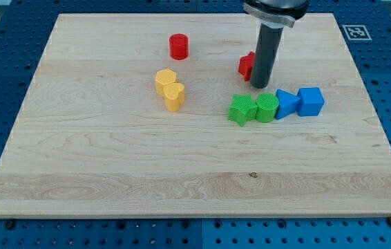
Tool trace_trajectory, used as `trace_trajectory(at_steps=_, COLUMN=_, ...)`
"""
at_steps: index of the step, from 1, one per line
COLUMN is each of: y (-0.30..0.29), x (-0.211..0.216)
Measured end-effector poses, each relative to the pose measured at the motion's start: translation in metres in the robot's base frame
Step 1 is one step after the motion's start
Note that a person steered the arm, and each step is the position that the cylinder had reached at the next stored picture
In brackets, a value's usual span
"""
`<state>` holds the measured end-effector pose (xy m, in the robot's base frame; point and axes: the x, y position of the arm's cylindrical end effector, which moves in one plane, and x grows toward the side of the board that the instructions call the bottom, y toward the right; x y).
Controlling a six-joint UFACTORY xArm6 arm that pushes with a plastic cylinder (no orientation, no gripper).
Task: Slide the red star to the top right corner
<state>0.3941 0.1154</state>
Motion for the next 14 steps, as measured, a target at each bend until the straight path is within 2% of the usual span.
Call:
trace_trajectory(at_steps=1, y=0.014, x=0.000)
trace_trajectory(at_steps=6, y=0.013, x=0.000)
trace_trajectory(at_steps=8, y=-0.055, x=0.000)
trace_trajectory(at_steps=9, y=-0.076, x=-0.016)
trace_trajectory(at_steps=12, y=-0.082, x=-0.078)
trace_trajectory(at_steps=14, y=-0.083, x=-0.091)
